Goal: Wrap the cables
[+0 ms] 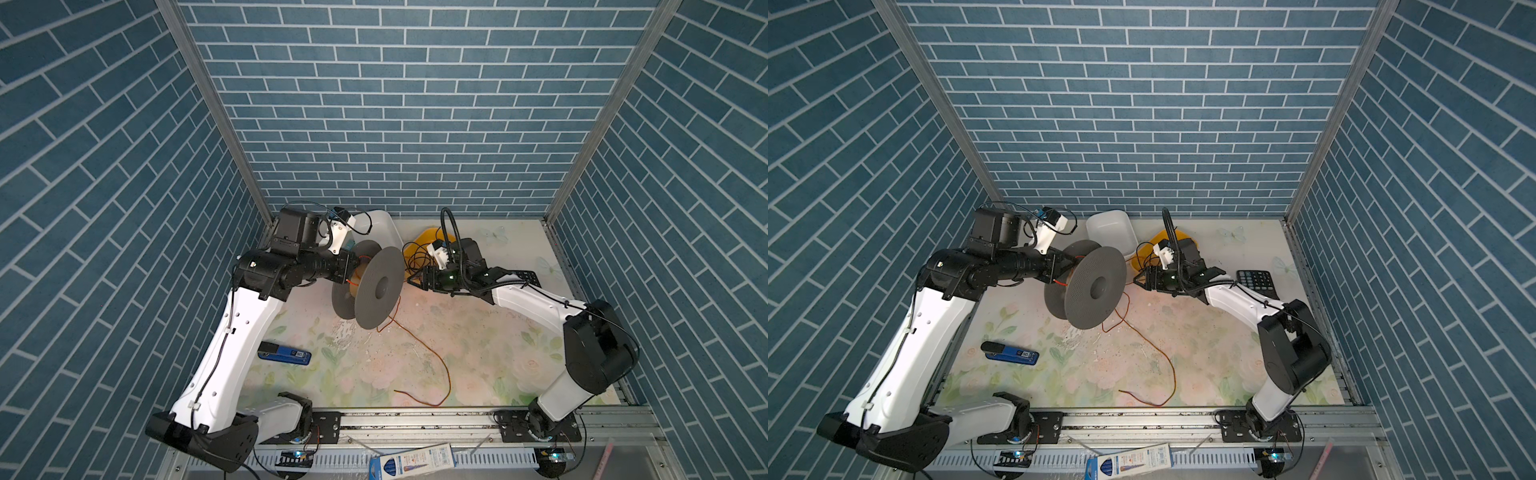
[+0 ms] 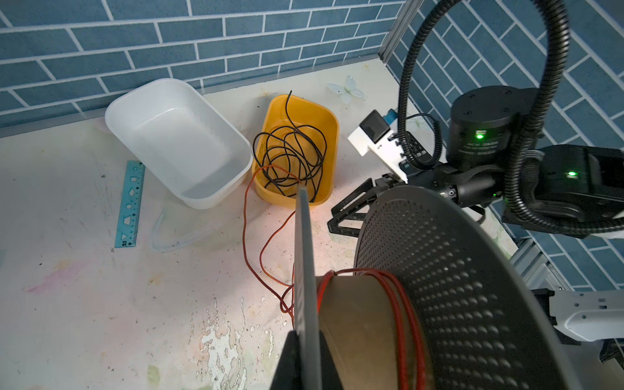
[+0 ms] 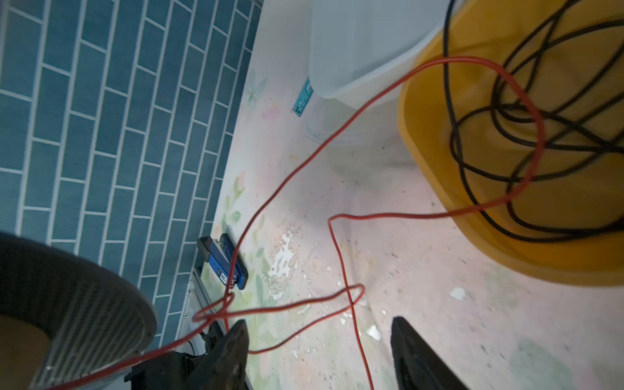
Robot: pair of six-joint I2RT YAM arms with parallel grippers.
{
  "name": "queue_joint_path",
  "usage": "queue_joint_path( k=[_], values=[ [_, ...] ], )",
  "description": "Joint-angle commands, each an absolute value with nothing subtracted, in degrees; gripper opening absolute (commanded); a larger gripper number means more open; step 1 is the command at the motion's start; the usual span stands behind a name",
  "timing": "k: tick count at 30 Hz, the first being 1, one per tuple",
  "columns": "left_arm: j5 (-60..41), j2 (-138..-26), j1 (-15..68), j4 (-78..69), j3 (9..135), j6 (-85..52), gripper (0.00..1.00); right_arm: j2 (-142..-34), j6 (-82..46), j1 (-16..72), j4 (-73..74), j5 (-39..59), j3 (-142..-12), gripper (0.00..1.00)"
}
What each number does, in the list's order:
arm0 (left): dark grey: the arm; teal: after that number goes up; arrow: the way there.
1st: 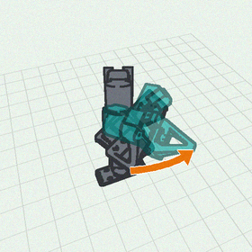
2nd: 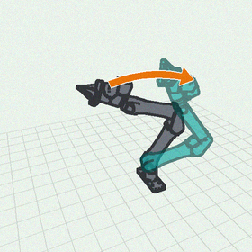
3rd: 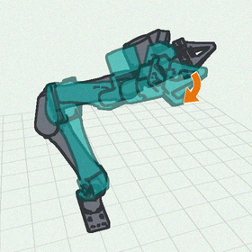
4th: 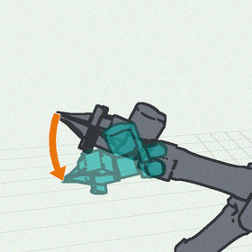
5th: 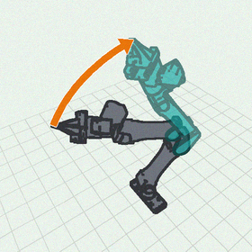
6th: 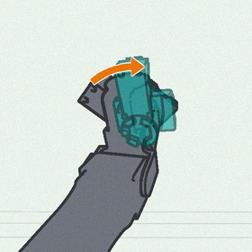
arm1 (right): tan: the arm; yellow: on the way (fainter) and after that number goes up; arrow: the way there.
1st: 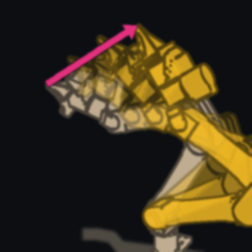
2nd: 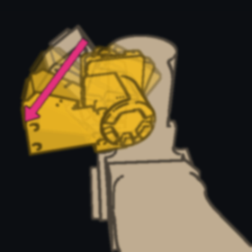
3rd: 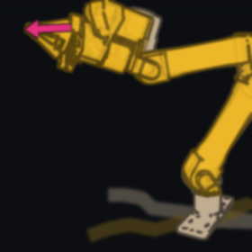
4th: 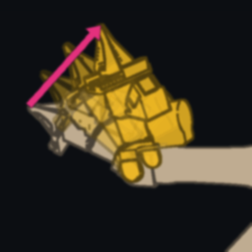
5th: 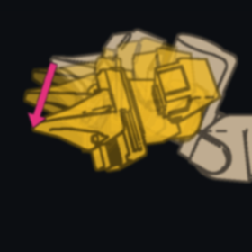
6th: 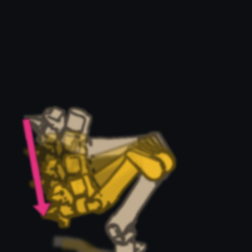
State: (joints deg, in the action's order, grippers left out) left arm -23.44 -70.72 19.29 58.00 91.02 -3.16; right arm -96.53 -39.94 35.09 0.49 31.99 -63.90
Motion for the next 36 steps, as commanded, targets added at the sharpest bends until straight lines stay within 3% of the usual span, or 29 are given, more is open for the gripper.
queue_joint_path(
  k=[1,22,24,28,31,36],
  values=[
    [-25.16,-68.95,20.08,56.16,92.12,-1.96,0.0,-101.14,-43.14,34.73,6.94,34.75,-65.12,0.66],
    [-23.95,-69.54,24.69,56.78,93.8,-0.09,0.0,-115.71,-52.58,38.89,18.54,35.3,-70.17,0.62],
    [-23.92,-69.27,24.79,56.95,93.96,-0.13,0.0,-116.37,-52.56,39.4,18.89,34.66,-70.55,0.56],
    [-23.2,-68.93,24.79,58.63,94.36,0.08,0.0,-115.68,-52.02,39.73,19.57,34.17,-70.23,0.27],
    [-22.04,-68.22,24.79,59.78,93.97,0.68,0.0,-111.16,-46.01,39.14,11.11,31.89,-71.14,0.1],
    [-22.58,-67.36,25.36,61.14,94.73,0.79,0.0,-101.53,-31.99,35.92,-11.06,26.27,-77.32,0.0]
  ],
)
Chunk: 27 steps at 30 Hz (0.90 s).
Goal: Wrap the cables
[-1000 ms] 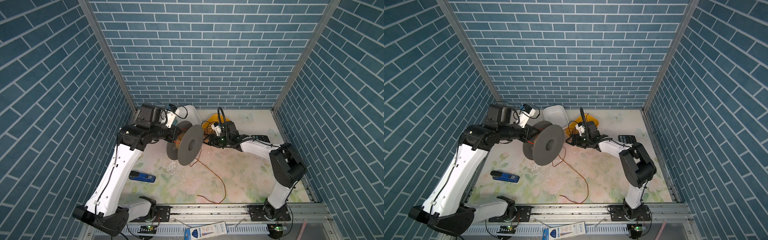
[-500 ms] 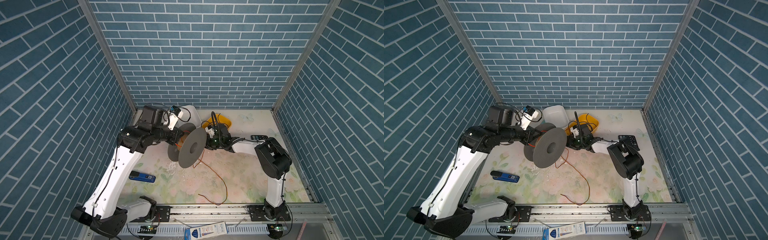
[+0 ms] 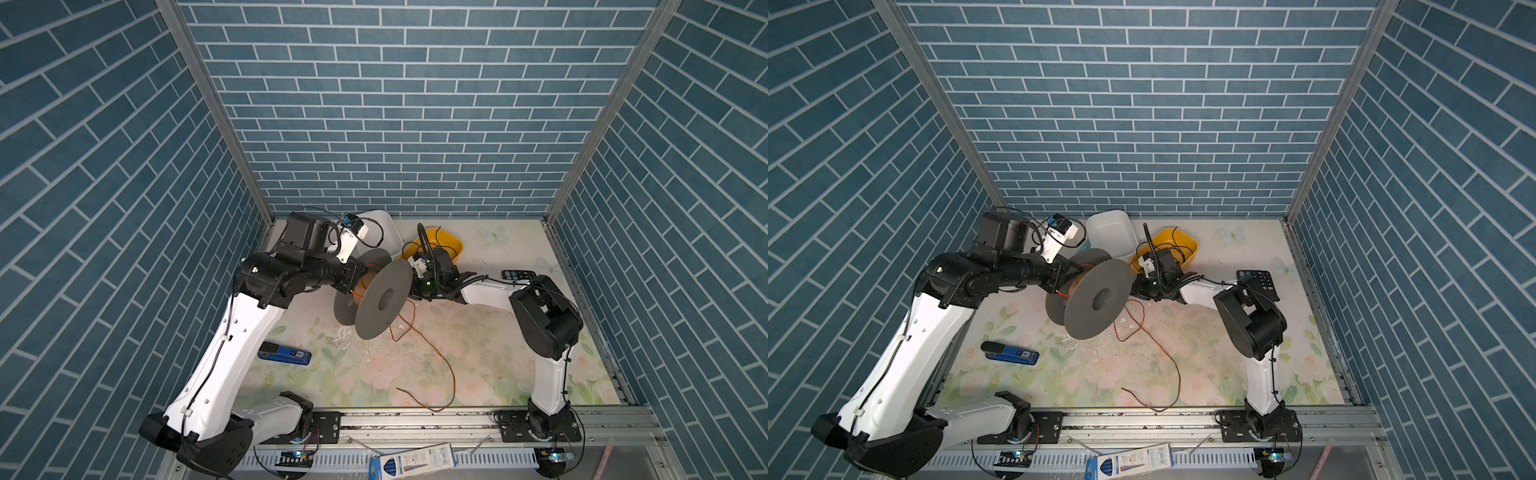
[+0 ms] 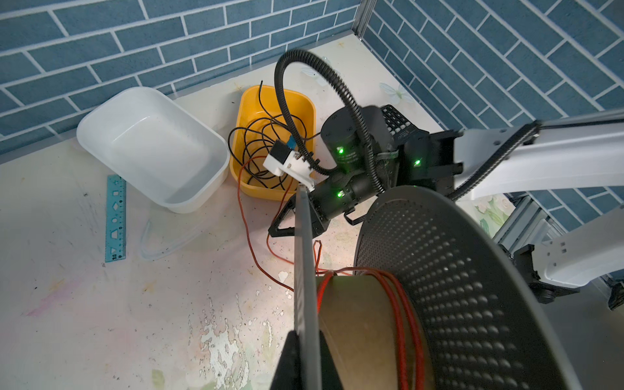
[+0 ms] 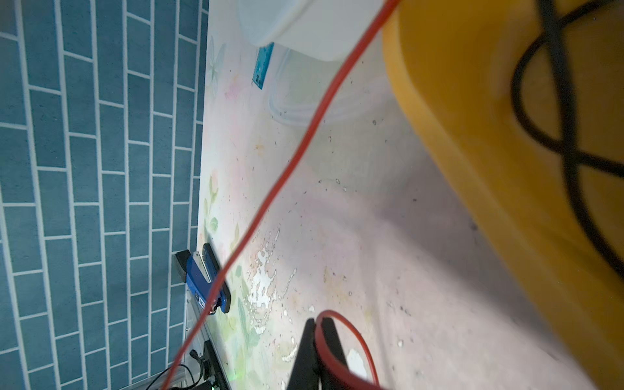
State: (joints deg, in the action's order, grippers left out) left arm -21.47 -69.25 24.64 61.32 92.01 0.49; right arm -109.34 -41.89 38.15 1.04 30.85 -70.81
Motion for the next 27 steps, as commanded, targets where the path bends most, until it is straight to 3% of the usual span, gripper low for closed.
queue_joint_path(
  k=[1,9,21,27],
  values=[
    [-22.84,-67.41,26.01,61.43,94.99,0.84,0.0,-99.57,-30.52,34.63,-13.97,25.24,-78.36,0.0],
    [-19.91,-69.33,31.59,64.05,96.79,3.25,0.0,-94.88,-23.32,22.44,-34.19,23.14,-94.3,0.0],
    [-11.77,-69.79,31.73,66.08,97.46,4.75,0.0,-105.98,-23.58,0.18,-50.22,22.48,-121.26,0.01],
    [-11.74,-70.98,31.73,65.16,97.55,4.33,0.0,-115.68,-23.32,-3.1,-56.13,29.27,-130.57,0.28]
  ],
)
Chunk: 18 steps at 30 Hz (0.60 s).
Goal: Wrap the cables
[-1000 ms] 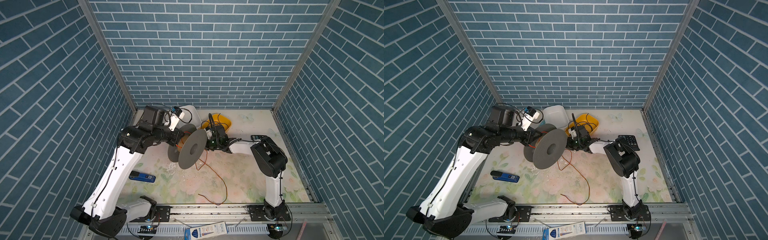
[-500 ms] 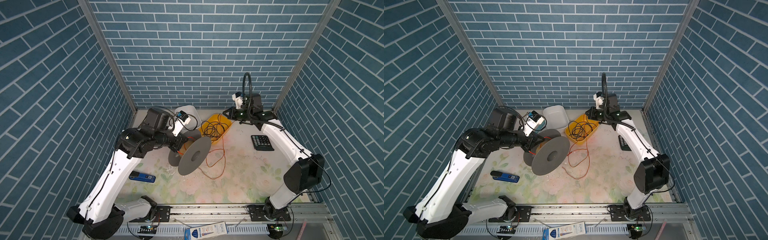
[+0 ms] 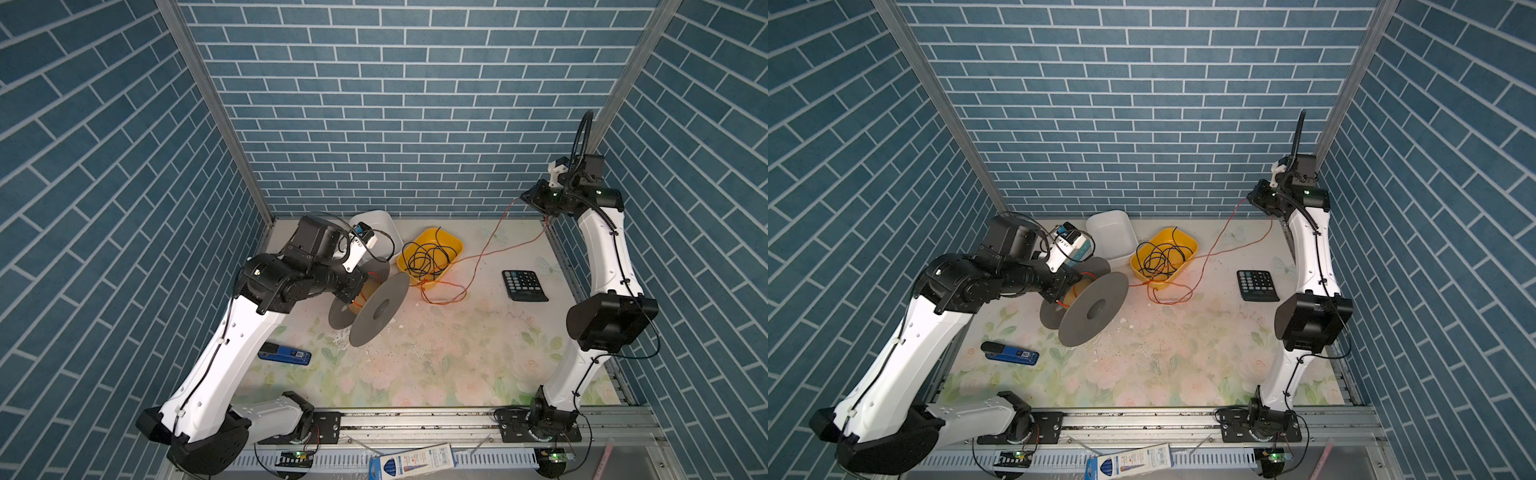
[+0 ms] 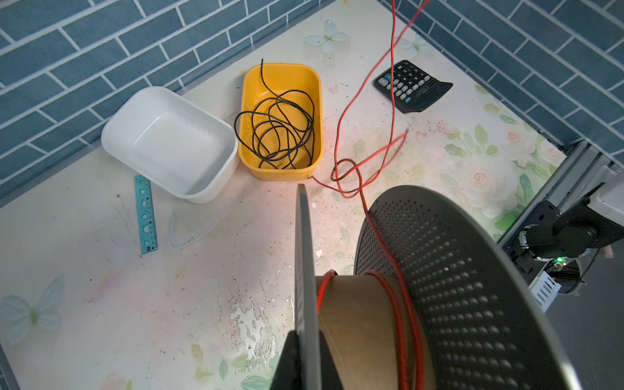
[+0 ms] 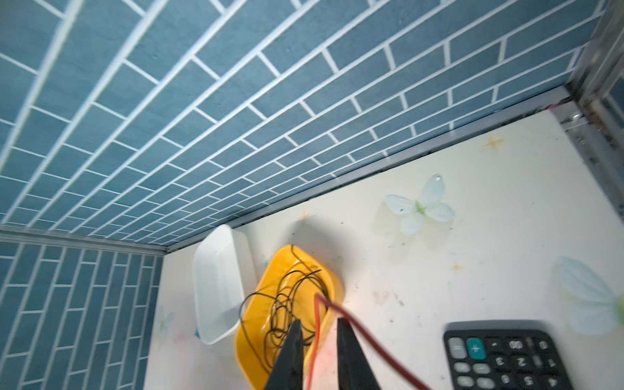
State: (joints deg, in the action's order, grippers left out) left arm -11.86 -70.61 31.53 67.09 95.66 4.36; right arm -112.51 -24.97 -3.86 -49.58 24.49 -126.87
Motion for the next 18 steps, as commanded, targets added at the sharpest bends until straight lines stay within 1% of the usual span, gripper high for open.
queue_joint_path(
  k=[1,3,5,7,13,18],
  values=[
    [-11.62,-71.08,31.75,64.74,97.46,4.09,0.0,-116.32,-23.09,-2.75,-55.88,32.15,-129.79,0.32],
    [-11.55,-71.43,31.73,63.95,97.28,3.63,0.0,-115.84,-22.14,-1.33,-54.2,34.76,-125.95,0.38],
    [-11.38,-72.05,31.73,63.66,97.6,3.18,0.0,-113.91,-21.63,-0.16,-51.47,34.6,-119.89,0.46],
    [-10.65,-72.51,31.74,63.63,97.91,2.88,0.0,-111.17,-21.88,0.3,-48.56,33.49,-113.32,0.51],
    [-9.5,-73.83,31.73,63.43,99.37,1.13,0.0,-95.79,-25.14,3.45,-34.05,36.89,-87.36,0.58],
    [-9.97,-74.68,31.76,62.28,99.83,-0.55,0.0,-85.63,-29.3,11.42,-25.92,35.42,-69.45,0.61]
  ],
)
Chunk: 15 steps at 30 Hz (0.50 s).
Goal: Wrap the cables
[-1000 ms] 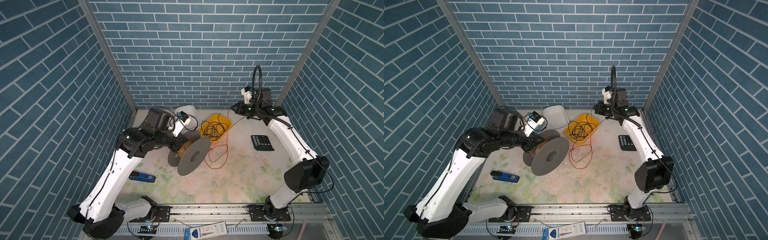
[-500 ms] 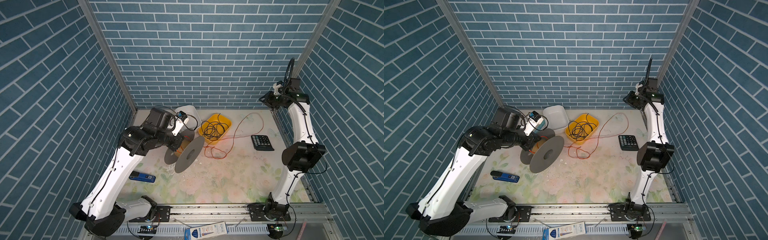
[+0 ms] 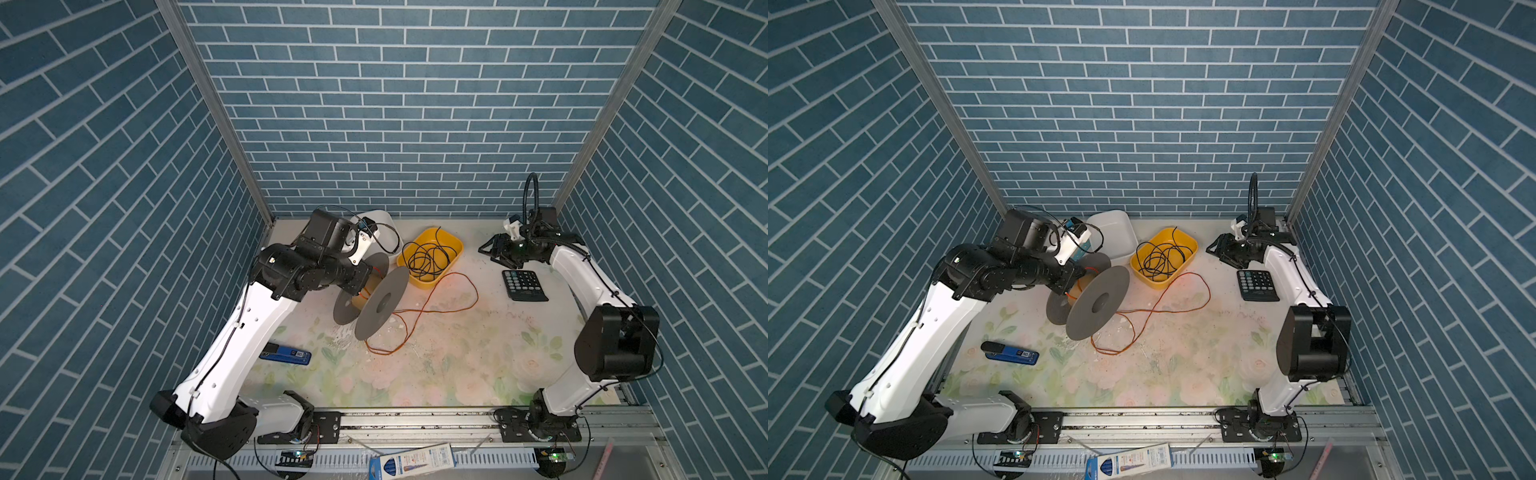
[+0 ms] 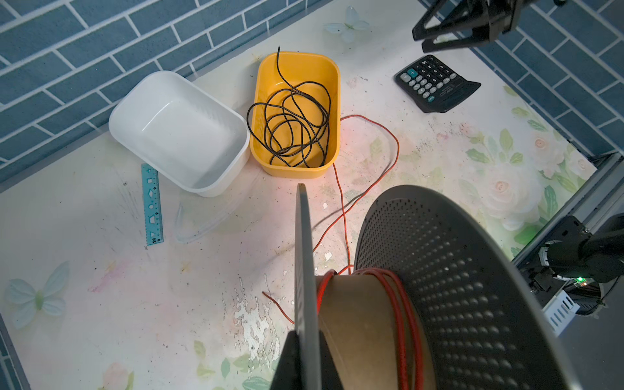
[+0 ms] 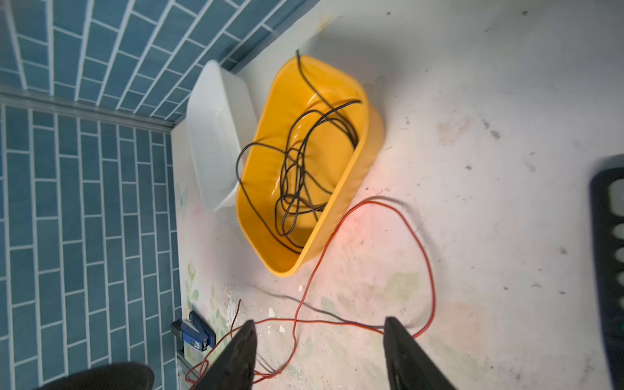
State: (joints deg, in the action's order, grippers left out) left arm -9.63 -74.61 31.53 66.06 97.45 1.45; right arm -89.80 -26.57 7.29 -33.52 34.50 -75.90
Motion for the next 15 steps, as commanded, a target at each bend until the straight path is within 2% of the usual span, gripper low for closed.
queue_joint_path(
  k=[1,8,15],
  values=[
    [-9.91,-74.88,31.73,62.15,99.93,-0.89,0.0,-84.27,-30.62,13.56,-23.92,34.59,-66.22,0.61],
    [-12.38,-75.58,31.78,58.71,99.51,-3.23,0.0,-80.5,-41.59,28.06,-8.82,25.8,-50.36,0.61],
    [-13.18,-75.53,31.73,57.31,99.19,-3.68,0.0,-83.98,-51.48,35.39,6.53,20.76,-42.4,0.62]
  ],
)
